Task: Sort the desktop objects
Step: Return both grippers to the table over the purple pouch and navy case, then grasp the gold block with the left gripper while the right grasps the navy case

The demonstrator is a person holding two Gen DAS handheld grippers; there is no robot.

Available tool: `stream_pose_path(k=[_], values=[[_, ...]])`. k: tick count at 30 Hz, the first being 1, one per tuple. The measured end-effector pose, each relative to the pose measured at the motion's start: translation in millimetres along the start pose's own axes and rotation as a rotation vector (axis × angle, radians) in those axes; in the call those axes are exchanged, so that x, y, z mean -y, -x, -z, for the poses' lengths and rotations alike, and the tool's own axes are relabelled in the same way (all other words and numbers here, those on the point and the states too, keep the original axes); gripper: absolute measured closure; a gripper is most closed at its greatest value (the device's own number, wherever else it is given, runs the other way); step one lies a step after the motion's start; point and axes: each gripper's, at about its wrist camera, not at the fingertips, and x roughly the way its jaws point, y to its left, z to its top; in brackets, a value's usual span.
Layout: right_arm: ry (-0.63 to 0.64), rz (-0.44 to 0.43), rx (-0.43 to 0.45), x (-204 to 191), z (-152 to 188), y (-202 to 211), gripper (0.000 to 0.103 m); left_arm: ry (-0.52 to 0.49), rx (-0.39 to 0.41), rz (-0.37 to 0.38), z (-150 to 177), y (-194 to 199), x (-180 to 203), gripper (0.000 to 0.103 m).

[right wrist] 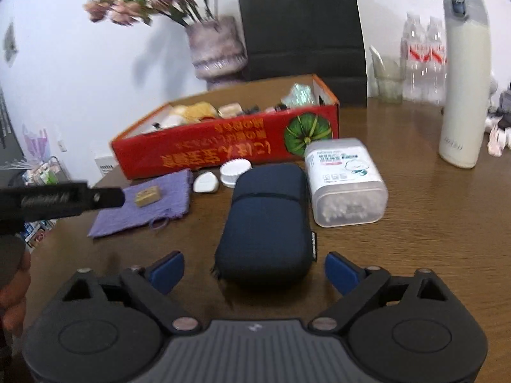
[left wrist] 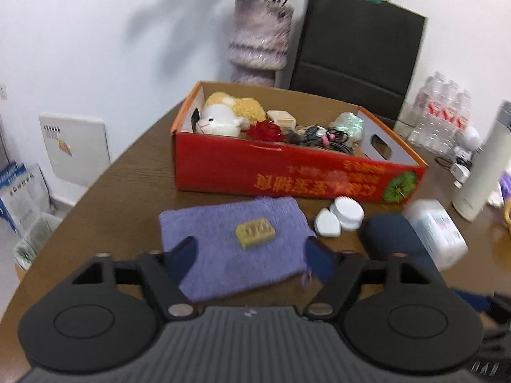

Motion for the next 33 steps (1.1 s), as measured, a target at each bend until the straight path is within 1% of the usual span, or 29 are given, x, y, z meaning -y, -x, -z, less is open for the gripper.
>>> stream_pose_path(k=[2,4,6,9,10,12,13,14,15,16,17,18,20,22,25,29,31,33], values=[[-0.009,0.009,-0.004,-1,-6,-11,0.012,0.009,-0.018,0.012,-7,-15,0,0.032],[-0.010,0.019,-0.006,-2,-11,-19,0.012,-0.003,-0.027,0.009,-10,-26,4,0.036],[-0.007,0.031,-0.009,-4,-14,-27,0.011,-0.021,-0.035,0.012,-8,-35,8,0.042],[0.015,0.054,-0.004,-7,-17,-36,0.010,-0.014,-0.056,0.014,-3,-46,7,0.044],[0.020,0.057,-0.002,-7,-18,-38,0.010,-0.007,-0.041,0.012,-1,-47,6,0.045],[0.029,0.058,0.010,-7,-18,-40,0.010,-0.002,-0.029,0.001,-1,-48,5,0.055],[0.040,0.063,0.017,-8,-17,-41,0.012,-0.002,-0.025,-0.006,-1,-48,5,0.057],[0.057,0.076,0.021,-10,-16,-42,0.019,-0.006,-0.018,-0.017,0,-49,6,0.063],[0.083,0.096,0.022,-13,-14,-42,0.024,-0.016,-0.011,-0.029,0,-49,7,0.066],[0.125,0.126,0.024,-19,-13,-42,0.036,-0.029,-0.007,-0.037,1,-49,9,0.066],[0.136,0.125,0.030,-20,-12,-41,0.037,-0.037,-0.005,-0.042,2,-49,11,0.067],[0.134,0.104,0.026,-19,-12,-40,0.038,-0.042,-0.004,-0.043,3,-47,12,0.067],[0.152,0.088,0.016,-22,-10,-37,0.039,-0.037,-0.015,-0.038,4,-41,12,0.067],[0.157,0.079,0.013,-24,-6,-32,0.039,-0.025,-0.013,-0.017,8,-30,10,0.067],[0.169,0.056,0.016,-24,6,-17,0.038,-0.028,0.002,0.004,21,-5,11,0.067],[0.196,0.045,0.006,-24,25,7,0.037,-0.047,-0.009,0.050,41,25,11,0.067],[0.203,0.035,0.005,-21,35,20,0.037,-0.077,-0.024,0.064,52,35,12,0.067],[0.208,0.030,0.006,-18,45,33,0.036,-0.095,-0.061,0.077,63,40,12,0.067]])
